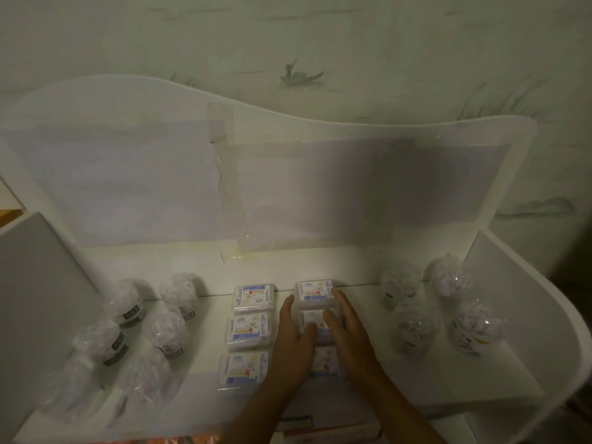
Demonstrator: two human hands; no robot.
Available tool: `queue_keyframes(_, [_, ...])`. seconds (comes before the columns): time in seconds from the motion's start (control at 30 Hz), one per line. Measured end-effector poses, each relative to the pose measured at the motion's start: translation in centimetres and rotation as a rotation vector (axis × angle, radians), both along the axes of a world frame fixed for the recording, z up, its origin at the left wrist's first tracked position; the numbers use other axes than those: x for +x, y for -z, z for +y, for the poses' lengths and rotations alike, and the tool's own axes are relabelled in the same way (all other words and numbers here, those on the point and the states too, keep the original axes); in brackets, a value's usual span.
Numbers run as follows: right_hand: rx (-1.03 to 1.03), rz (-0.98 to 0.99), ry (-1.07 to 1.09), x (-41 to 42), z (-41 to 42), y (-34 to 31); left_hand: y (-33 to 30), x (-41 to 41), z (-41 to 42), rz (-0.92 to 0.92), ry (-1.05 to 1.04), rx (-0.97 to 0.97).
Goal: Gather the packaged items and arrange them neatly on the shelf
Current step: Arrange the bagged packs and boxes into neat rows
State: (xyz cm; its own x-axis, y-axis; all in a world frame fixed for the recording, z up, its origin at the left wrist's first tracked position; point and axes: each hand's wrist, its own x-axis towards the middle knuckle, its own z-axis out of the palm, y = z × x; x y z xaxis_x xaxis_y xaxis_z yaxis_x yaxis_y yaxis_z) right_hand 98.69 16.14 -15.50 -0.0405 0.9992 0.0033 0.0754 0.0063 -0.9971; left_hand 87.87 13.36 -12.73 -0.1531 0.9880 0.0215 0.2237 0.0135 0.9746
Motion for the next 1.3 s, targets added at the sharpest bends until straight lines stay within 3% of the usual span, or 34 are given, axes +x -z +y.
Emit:
queue_keyframes(0.13, [0.006, -0.17, -0.072, 1.1, 0.3, -1.4, -1.3, -1.2, 0.2, 0.144, 0.113, 0.005])
queue_keyframes(0.4, [0.239, -0.734, -0.237, 1.0, 3.4, -7.9, -8.4, -5.4, 4.1, 0.814, 0.55, 0.028])
queue_keyframes(0.5, [0.244, -0.922, -0.289, 1.0, 4.1, -10.5, -10.7, -7.3, 5.9, 0.949, 0.56, 0.051])
queue_keyframes(0.6, [0.261, -0.99, -0.257, 1.4, 3.4, -12.7, -11.5, -7.9, 6.5, 0.997, 0.54, 0.112])
queue_keyframes(0.93, [0.188, -0.767, 0.048, 9.9, -0.2, -14.4, -9.3, 0.1, 4.1, 0.487, 0.533, 0.141])
queue_keyframes(1.13, [0.086, -0.418, 0.202, 12.8, 0.1, -9.8, -5.6, 7.5, 3.3, -0.145, 0.334, -0.102])
queue_keyframes(1.3, [-0.014, -0.191, 0.222, 13.1, 0.6, -6.7, -2.8, 11.3, 3.5, -0.227, 0.159, -0.114])
